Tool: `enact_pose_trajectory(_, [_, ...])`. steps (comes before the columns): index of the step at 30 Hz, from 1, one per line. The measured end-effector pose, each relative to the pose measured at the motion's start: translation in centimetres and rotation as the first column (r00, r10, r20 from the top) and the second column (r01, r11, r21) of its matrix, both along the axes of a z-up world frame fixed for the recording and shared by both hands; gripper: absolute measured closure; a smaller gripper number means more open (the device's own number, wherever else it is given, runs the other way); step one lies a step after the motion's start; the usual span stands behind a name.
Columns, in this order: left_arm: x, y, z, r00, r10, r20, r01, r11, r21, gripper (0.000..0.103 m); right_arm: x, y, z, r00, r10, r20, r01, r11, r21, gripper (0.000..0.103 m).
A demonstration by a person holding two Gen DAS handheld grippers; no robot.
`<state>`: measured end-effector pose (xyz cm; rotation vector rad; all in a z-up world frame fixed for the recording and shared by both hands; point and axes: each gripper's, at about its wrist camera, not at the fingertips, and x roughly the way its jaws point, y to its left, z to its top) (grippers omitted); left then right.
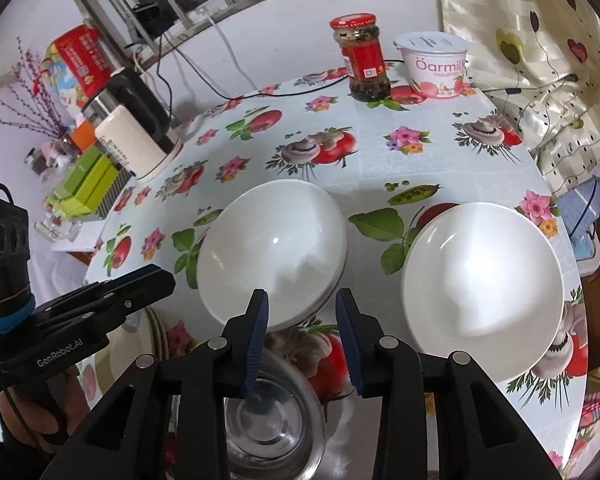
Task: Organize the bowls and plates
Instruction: 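Move the left tool to the rim of a white bowl, then close the left tool on the white bowl's rim, then lift the white bowl with the left tool and carry it over the steel bowl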
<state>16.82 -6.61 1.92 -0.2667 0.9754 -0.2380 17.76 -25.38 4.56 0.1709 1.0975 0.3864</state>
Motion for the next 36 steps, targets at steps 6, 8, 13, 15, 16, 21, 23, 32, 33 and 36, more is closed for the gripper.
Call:
enact_pose_trajectory(6, [1.1,-0.3,-0.4,1.000,-0.008,-0.013,0.008,0.999,-0.037,0.072,0.8,-0.3,-0.7,1.000,-0.016,-0.012,0.016,1.000,0.000,0.076])
enact_pose_trajectory(8, [1.4,-0.6,-0.6,1.000,-0.017,-0.017,0.016,0.999,-0.042,0.072,1.1,-0.3,-0.9,1.000,-0.019,-0.017,0.019,1.000,0.003,0.078])
enact_pose_trajectory(13, [1.9,-1.2,-1.1,0.999,-0.033,-0.033,0.031,0.998,-0.059,0.072,1.4,-0.3,-1.2,0.999,-0.025,-0.022,0.025,1.000,0.002,0.080])
enact_pose_trajectory(15, [2.1,-1.3,-1.3,0.999,-0.036,-0.037,0.034,0.997,-0.064,0.072,1.5,-0.3,-1.3,0.999,-0.025,-0.022,0.025,1.000,0.002,0.080])
enact_pose_trajectory(16, [2.2,-1.4,-1.3,0.999,-0.037,-0.040,0.035,0.997,-0.067,0.073,1.5,-0.3,-1.2,0.999,-0.025,-0.022,0.025,1.000,0.001,0.080])
enact_pose_trajectory(21, [2.4,-1.8,-1.7,0.998,-0.049,-0.041,0.046,0.997,-0.060,0.083,1.5,-0.3,-1.3,0.999,-0.026,-0.022,0.026,1.000,0.002,0.081])
enact_pose_trajectory(23, [2.5,-1.7,-1.7,0.998,-0.046,-0.040,0.043,0.997,-0.058,0.084,1.6,-0.3,-1.3,0.999,-0.024,-0.021,0.024,1.000,0.001,0.082])
enact_pose_trajectory(32, [2.4,-1.7,-1.4,0.999,-0.045,-0.028,0.044,0.998,-0.047,0.085,1.7,-0.1,-1.0,1.000,-0.023,-0.012,0.023,1.000,-0.007,0.082])
enact_pose_trajectory(33, [2.3,-1.7,-1.2,0.999,-0.045,-0.025,0.044,0.998,-0.047,0.085,1.7,-0.1,-0.9,1.000,-0.023,-0.010,0.023,1.000,-0.008,0.082])
enact_pose_trajectory(36, [2.2,-1.7,-0.8,0.999,-0.044,-0.016,0.044,0.998,-0.047,0.085,1.6,-0.1,-0.5,1.000,-0.022,-0.004,0.022,1.000,-0.009,0.082])
